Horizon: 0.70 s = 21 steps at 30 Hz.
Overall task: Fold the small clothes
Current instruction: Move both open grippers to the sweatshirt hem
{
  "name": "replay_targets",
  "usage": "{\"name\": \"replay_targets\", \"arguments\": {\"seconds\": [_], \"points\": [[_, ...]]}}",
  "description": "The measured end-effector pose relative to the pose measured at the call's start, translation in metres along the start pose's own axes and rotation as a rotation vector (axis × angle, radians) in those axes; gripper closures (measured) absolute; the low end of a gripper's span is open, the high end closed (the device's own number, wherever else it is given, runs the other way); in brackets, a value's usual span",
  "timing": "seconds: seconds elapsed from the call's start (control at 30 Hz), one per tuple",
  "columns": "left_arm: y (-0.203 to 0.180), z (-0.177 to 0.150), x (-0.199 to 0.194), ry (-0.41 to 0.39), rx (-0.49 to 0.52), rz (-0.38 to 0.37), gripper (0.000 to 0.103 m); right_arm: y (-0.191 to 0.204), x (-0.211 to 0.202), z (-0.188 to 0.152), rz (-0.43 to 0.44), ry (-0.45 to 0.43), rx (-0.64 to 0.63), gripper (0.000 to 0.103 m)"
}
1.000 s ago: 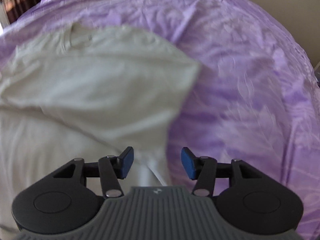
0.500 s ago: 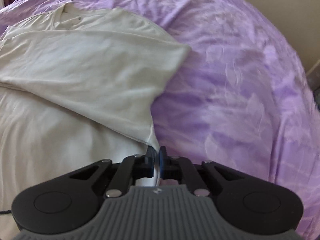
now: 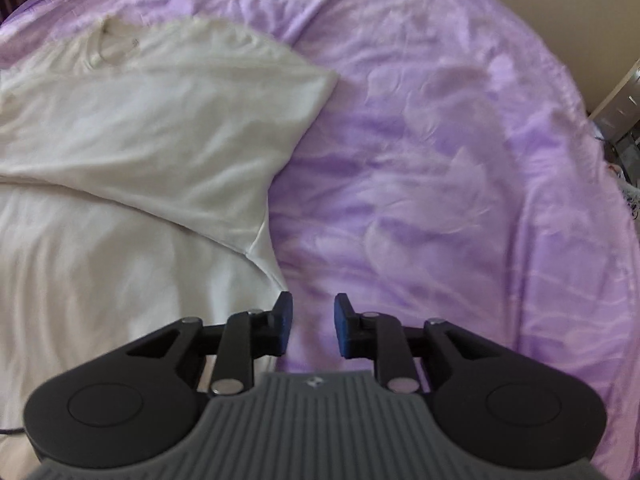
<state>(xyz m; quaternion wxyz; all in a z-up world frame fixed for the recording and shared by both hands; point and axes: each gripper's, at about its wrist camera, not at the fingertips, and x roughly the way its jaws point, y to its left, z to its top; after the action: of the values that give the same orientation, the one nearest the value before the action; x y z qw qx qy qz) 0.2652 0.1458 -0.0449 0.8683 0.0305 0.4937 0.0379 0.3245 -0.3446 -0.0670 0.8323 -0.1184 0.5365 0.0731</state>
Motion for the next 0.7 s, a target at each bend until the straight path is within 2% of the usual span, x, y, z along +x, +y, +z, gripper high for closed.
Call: {"name": "replay_targets", "arguments": {"seconds": [0.2,0.3,0.4,0.53,0.6,0.7], "points": [[-0.003,-0.011,-0.086,-0.099,0.089,-0.032,0.068,-0.023,-0.094,-0.009,0.01,-0.104,-0.021,0.087],[-0.006,-0.025,-0.116,-0.11,0.118,-0.065,0.068,-0.036,-0.146,-0.02,-0.009,-0.165,-0.032,0.087],[-0.012,-0.045,-0.137,-0.097,0.169,-0.094,0.067,-0.048,-0.191,-0.036,-0.022,-0.197,-0.042,0.087],[-0.022,-0.077,-0.158,-0.07,0.288,-0.1,0.066,-0.052,-0.234,-0.068,-0.04,-0.202,-0.095,0.087],[-0.027,-0.095,-0.165,-0.039,0.345,-0.112,0.065,-0.049,-0.248,-0.086,-0.033,-0.188,-0.129,0.087],[-0.031,-0.118,-0.169,0.034,0.373,-0.145,0.059,-0.04,-0.261,-0.112,-0.026,-0.149,-0.2,0.087]]}}
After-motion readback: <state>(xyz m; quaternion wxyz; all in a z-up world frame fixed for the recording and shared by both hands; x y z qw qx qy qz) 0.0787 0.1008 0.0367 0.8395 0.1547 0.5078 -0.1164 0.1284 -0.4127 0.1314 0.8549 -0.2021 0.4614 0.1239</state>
